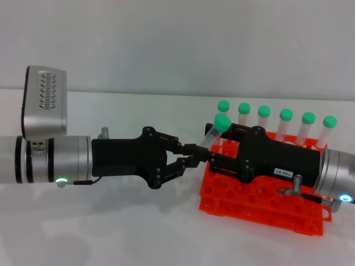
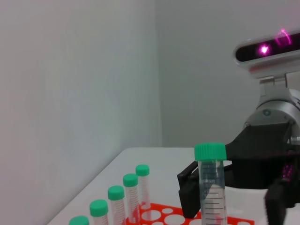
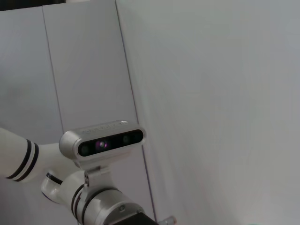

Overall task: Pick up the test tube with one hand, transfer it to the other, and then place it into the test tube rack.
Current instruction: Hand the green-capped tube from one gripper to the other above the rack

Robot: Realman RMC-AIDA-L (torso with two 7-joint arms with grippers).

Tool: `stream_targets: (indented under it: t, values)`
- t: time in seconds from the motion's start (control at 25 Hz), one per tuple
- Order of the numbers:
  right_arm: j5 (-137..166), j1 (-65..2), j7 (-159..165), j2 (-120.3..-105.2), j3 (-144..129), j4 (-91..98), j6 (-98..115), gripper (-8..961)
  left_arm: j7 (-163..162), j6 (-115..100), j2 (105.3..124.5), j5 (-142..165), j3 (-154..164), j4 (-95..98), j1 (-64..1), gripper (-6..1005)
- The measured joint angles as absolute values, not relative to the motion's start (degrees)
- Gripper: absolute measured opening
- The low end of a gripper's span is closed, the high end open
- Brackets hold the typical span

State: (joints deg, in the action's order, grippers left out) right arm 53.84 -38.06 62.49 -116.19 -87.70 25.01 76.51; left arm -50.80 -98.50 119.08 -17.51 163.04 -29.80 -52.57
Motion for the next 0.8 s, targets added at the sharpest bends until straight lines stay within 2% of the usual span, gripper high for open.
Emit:
stream_targets:
  t: [0.04, 0.28, 0.68, 0.8]
  values:
    - [53.83, -38.06, 62.44, -116.19, -87.71, 25.01, 76.43, 700, -50.66, -98.47, 119.08, -17.41, 163.04, -29.49, -52.57, 280]
    - [51.75, -37.43, 60.78, -116.19, -87.86, 25.05, 76.64, 455, -50.47, -98.32, 119.09, -17.04, 163.04, -29.19, -52.65, 287]
    - [51.10, -37.33, 60.48, -116.19, -88.60, 25.02, 76.39, 302, -49.86, -98.32, 119.09, -17.04, 163.04, -29.18, -52.65, 297]
    - [51.08, -37.37, 60.26, -116.18, -88.65, 24.93, 76.28, 292, -49.71, -98.33, 119.09, -17.05, 163.03, -29.18, -52.65, 300]
